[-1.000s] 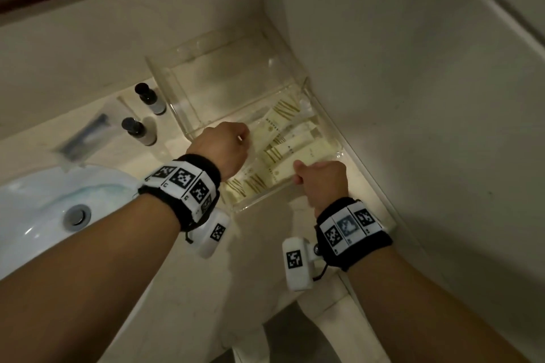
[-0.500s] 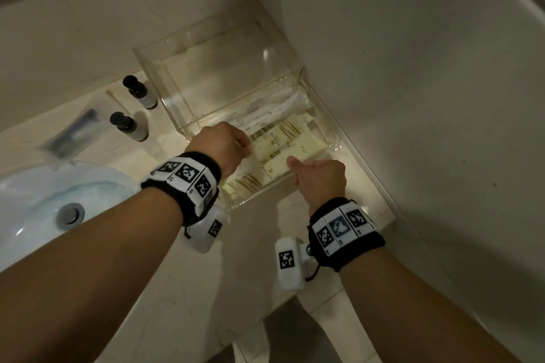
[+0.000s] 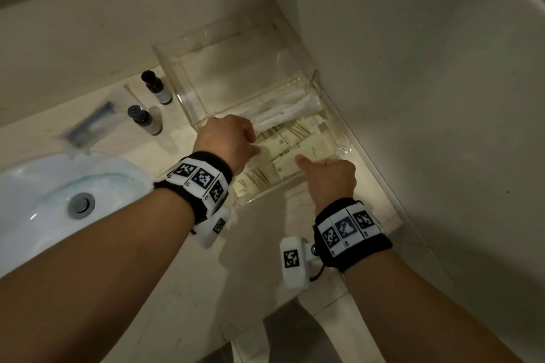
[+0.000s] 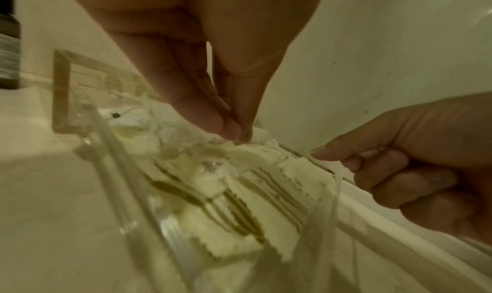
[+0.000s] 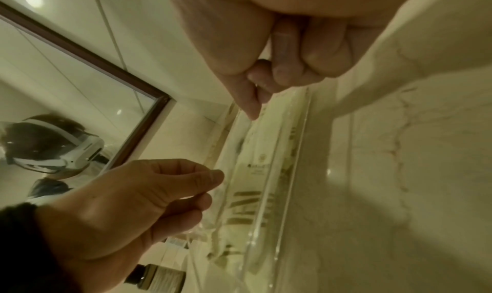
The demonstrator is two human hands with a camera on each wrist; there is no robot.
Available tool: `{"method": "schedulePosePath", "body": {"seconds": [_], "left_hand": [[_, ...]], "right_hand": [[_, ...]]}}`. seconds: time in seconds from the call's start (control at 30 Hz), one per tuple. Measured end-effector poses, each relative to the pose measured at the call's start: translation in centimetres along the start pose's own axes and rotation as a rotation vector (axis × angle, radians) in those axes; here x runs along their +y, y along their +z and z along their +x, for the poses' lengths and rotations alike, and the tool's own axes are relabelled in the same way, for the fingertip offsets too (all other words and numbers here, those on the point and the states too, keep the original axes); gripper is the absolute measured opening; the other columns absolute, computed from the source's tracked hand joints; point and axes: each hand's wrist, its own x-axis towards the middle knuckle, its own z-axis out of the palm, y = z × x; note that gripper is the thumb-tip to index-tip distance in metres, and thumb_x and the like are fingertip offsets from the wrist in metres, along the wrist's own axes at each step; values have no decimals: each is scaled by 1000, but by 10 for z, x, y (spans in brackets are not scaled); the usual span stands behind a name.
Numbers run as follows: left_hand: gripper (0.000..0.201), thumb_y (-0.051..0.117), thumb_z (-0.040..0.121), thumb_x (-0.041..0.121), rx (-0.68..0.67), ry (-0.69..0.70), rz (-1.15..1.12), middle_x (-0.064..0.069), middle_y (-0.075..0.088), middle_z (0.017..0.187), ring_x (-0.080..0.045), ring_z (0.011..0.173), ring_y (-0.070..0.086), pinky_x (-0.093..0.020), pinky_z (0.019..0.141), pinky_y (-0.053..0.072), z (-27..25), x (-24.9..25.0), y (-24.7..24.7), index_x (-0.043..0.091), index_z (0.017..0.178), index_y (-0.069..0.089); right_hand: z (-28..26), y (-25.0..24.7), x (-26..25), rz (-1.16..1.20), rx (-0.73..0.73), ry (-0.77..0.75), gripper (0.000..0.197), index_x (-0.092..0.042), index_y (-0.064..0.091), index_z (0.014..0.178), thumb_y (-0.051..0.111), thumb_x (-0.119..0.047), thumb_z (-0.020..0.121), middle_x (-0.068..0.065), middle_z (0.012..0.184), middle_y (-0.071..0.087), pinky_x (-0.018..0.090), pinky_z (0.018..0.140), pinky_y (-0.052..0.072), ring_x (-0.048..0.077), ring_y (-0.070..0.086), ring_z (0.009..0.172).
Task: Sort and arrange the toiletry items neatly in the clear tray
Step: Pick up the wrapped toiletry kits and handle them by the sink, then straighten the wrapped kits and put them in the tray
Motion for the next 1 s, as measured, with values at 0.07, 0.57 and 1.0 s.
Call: {"method": "schedulePosePath", "body": {"seconds": [0.07,0.57,1.0], "left_hand": [[14,78,82,36,30,-21,-86,1,73,81,-17,72,71,-31,71,59,-7,-5,-7,26,87,70],[16,78,85,35,533,-294,-571,9,73,71,0,52,68,-22,60,59,-157,-169,-130,19,86,74],[14,80,84,28,994,-593,-718,4,70,63,-10,47,68,-26,54,60,-346,-377,-185,16,80,75]], "right_hand": [[-6,4,-9,30,-15,-38,46,-19,52,45,85,-34,72,-6,48,54,36,75,57,17,53,56],[-164,154,-89,101,-428,-405,54,-17,45,30,82,-23,69,0,46,41,28,53,38,16,35,45],[-409,313,-70,-74,-889,-580,48,-19,48,33,80,-28,68,-2,46,41,25,51,34,17,35,45]]}}
